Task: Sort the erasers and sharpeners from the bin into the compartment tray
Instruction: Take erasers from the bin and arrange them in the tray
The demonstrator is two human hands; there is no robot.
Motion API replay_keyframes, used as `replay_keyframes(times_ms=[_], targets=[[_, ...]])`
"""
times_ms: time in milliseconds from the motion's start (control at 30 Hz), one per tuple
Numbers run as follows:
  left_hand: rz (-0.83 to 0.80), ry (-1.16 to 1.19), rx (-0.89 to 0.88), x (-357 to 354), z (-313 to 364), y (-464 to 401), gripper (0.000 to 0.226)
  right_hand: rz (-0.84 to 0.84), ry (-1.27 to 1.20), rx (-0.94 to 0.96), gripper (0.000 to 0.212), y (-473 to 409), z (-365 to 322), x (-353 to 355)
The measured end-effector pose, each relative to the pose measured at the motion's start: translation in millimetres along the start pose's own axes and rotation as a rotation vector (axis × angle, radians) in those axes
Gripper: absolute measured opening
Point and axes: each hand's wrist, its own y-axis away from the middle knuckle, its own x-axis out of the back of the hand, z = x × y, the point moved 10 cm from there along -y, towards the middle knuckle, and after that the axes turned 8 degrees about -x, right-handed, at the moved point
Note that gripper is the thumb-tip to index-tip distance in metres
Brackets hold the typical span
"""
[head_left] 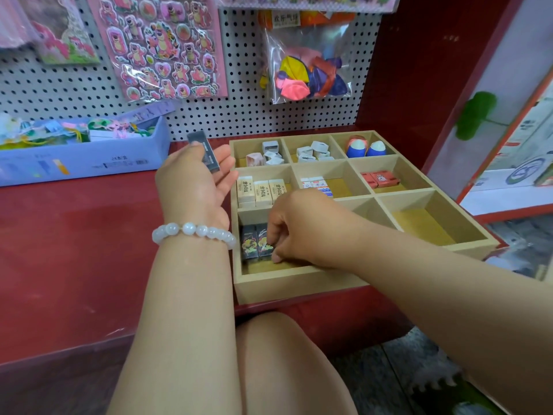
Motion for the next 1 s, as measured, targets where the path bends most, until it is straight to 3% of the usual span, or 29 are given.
replay_keyframes(times_ms=[167,267,400,500,633,733,900,1000], targets=[[-0.093,-0.08,0.045,-11,-5,3,0.012,0.006,0.02,0.033,0.021,-3,-2,0],[-0.15,-0.131,0.048,-16,-5,5,0.01,0.099,-0.082,0.064,0.014,2,0,22],[-0.249,-0.171,-0.004,-28,-1,10,0.013,0.338,-0.522,-0.02,0.01,5,28,67],[-0.333,-0.086,0.098,-38,-11,17,0.009,0.336,-0.858,-0.038,0.028,2,40,73],[-0.456,0.084,0.277,-57,-21,39,0.018,0.371,-0.753,0.088,0.069,3,28,79],[-0.538,0.158,0.323,-70,-22,49,0.02,0.404,-0.779,0.114,0.061,4,24,80],[-0.525,0.174,0.369,-68,-27,48,0.02,0.348,-0.799,0.153,0.055,3,26,80],[-0.478,0.037,0.316,-59,-29,41,0.02,0.352,-0.721,0.151,0.054,7,30,86]])
